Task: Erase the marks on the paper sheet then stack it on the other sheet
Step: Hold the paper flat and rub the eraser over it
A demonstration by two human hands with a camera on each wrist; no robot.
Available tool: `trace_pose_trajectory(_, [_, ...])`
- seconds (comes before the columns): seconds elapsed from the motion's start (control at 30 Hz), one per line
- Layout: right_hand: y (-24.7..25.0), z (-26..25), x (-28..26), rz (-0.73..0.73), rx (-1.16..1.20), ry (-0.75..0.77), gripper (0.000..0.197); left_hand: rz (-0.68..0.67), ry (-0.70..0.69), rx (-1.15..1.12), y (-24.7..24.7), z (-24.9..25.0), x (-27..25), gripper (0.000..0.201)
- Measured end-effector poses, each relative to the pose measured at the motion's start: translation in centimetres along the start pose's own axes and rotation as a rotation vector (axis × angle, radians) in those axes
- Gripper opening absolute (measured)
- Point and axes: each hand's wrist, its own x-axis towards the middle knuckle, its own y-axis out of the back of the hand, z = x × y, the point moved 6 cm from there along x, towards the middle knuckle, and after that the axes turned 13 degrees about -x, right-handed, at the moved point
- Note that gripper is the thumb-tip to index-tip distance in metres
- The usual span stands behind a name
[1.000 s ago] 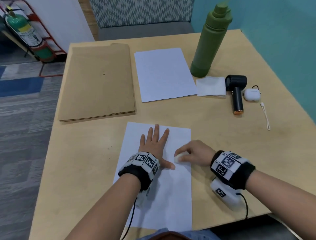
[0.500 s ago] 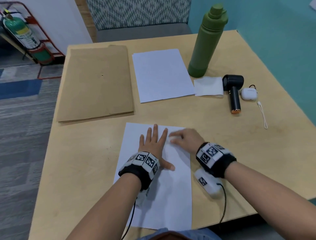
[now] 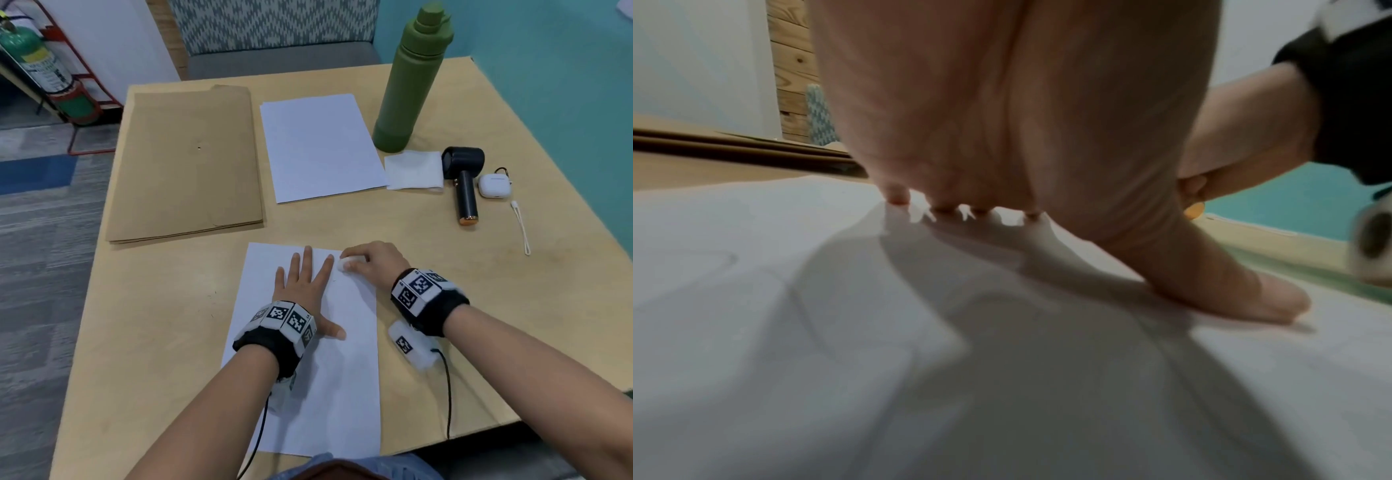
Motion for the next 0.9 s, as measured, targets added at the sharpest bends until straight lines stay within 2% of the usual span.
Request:
trace_pose_trajectory(0.1, [-0.8, 0.4, -1.8, 0.001, 0.020, 0.004, 0.025, 0.002, 0.000, -0.005, 0.0, 0.1, -0.1, 0.135])
trace_pose_trajectory(0.2, [-1.9, 1.0, -4.5, -0.137, 0.029, 0.068, 0.017, 0.000, -0.011, -0.034, 0.1, 0.2, -0.2, 0.135])
trace_pose_trajectory(0.27, [-2.0, 1.5, -5.1, -0.172, 0.068, 0.077, 0.012, -0.006, -0.020, -0.041, 0.3, 0.4, -0.3, 0.134])
trace_pose_trajectory(0.43, [-1.1, 2.9, -4.4, -0.008, 0.299, -0.065, 0.009, 0.004, -0.026, -0.031, 0.7, 1.4, -0.5, 0.133])
trace_pose_trajectory(0.5, [-0.2, 2.8, -3.6, 0.074, 0.327, -0.072, 0.004, 0.038, -0.040, -0.083, 0.8, 1.9, -0.2, 0.128])
trace_pose_trajectory(0.57, [0.4, 2.2, -2.4, 0.114, 0.253, -0.037, 0.011, 0.058, -0.038, -0.150, 0.7, 2.3, 0.1, 0.124])
trace_pose_trajectory(0.67, [0.6, 1.0, -0.6, 0.060, 0.033, 0.023, 0.022, 0.070, -0.049, -0.141, 0.3, 2.4, 0.4, 0.125])
trace_pose_trajectory(0.77, [0.3, 0.2, -0.3, 0.008, -0.162, 0.074, 0.026, 0.071, -0.069, -0.125, 0.2, 2.1, 0.5, 0.125])
trace_pose_trajectory(0.83, [0.1, 0.5, -1.0, -0.050, -0.260, 0.125, 0.029, 0.075, -0.066, -0.112, 0.1, 2.0, 0.6, 0.126])
trace_pose_trajectory(0.9, [-0.3, 1.2, -2.4, -0.180, -0.350, 0.191, 0.031, 0.077, -0.064, -0.108, 0.0, 1.9, 0.7, 0.126])
